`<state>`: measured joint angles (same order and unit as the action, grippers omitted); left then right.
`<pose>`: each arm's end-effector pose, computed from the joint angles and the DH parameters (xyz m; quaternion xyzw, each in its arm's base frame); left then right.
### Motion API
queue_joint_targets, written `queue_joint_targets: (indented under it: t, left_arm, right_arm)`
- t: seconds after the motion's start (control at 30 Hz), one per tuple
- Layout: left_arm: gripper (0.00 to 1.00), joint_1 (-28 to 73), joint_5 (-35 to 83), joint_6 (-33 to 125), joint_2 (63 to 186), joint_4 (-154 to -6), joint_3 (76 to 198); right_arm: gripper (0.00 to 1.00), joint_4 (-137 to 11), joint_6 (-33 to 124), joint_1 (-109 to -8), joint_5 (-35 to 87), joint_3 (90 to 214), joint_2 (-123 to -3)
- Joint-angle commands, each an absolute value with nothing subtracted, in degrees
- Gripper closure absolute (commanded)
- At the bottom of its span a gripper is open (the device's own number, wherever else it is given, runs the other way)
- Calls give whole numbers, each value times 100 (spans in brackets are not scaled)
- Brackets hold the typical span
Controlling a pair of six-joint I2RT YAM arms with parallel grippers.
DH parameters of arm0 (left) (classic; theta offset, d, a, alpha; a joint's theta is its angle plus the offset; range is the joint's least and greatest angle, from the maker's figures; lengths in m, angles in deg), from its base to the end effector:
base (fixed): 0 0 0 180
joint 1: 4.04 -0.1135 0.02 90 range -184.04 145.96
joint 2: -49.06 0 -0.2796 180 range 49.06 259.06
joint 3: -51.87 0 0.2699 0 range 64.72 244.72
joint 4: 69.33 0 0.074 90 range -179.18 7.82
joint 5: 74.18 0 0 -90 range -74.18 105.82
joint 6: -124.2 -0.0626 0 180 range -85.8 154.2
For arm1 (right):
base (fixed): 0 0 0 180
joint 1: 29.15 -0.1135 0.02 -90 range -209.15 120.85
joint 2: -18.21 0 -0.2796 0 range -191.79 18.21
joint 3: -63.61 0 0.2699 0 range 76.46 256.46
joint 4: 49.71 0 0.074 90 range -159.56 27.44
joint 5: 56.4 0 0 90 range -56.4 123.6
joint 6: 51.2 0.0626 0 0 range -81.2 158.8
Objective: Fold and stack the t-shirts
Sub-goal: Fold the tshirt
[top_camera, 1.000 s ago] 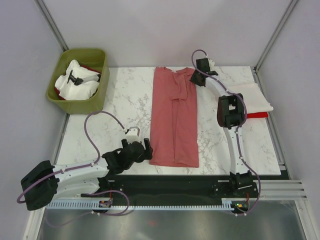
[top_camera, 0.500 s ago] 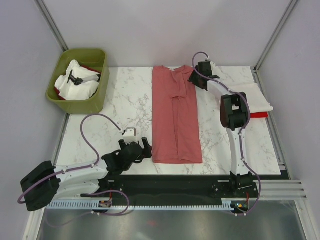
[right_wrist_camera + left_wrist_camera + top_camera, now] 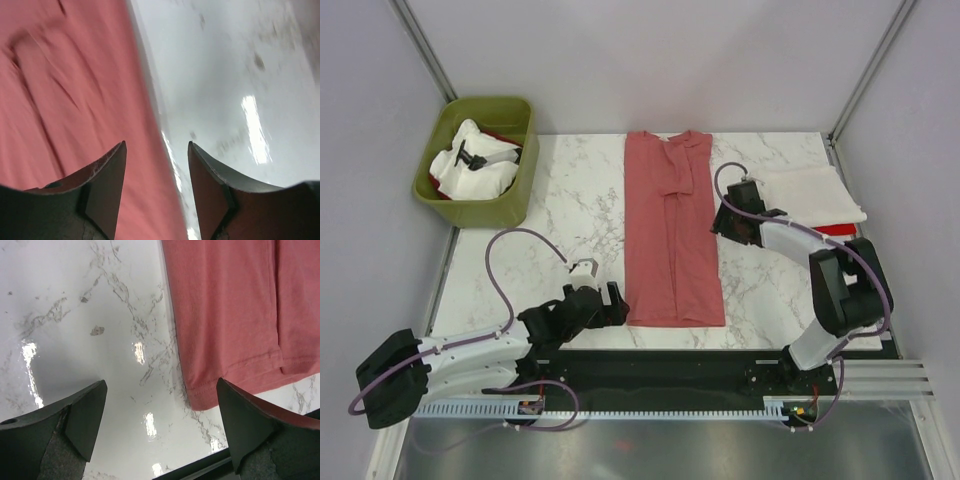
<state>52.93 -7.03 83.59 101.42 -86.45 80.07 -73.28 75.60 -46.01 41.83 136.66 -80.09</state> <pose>0.1264 -0.1498 0.1376 -0.0225 0.8964 -0.2155 0.3867 0.3797 0.1057 0.1727 0.1865 0.9152 0.0984 0.3433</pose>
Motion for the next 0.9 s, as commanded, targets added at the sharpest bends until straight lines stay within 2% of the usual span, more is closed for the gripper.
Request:
queue_joint_targets:
  t: [0.0, 0.17, 0.27, 0.3, 0.47, 0.57, 0.7, 0.8, 0.87]
  left_arm:
    - [2, 5292, -378, 8650, 10206, -8798, 8186]
    - [4, 5283, -307, 8659, 10224, -8815, 8221]
    - [7, 5292, -333, 8632, 10320, -8728, 8256]
    - [12, 5292, -360, 8632, 10373, -8675, 8274]
    - [17, 5292, -97, 8589, 10750, -7929, 8239]
    - [20, 5292, 9, 8597, 11066, -7691, 8282]
    - [20, 5291, 254, 8554, 11374, -7130, 8195]
    - [23, 5283, 351, 8518, 11550, -6864, 8115]
    - [25, 5292, 387, 8448, 11498, -7022, 8247]
  right_arm:
    - [39, -7688, 7423, -4996, 4264, 12833, -6990]
    - [38, -7961, 7597, -5665, 4380, 11535, -5635]
    - [38, -8083, 7914, -6043, 4431, 10979, -4904]
    - [38, -8154, 7975, -6157, 4484, 10873, -4642]
    - [42, -8233, 8072, -6246, 4512, 10327, -4393]
    - [48, -8181, 8064, -6360, 4266, 10283, -4437]
    - [50, -8198, 8072, -6456, 4142, 10169, -4175]
    - [60, -8242, 8204, -6518, 4081, 10002, -3815]
    - [62, -8268, 8239, -6571, 4019, 9896, -3682]
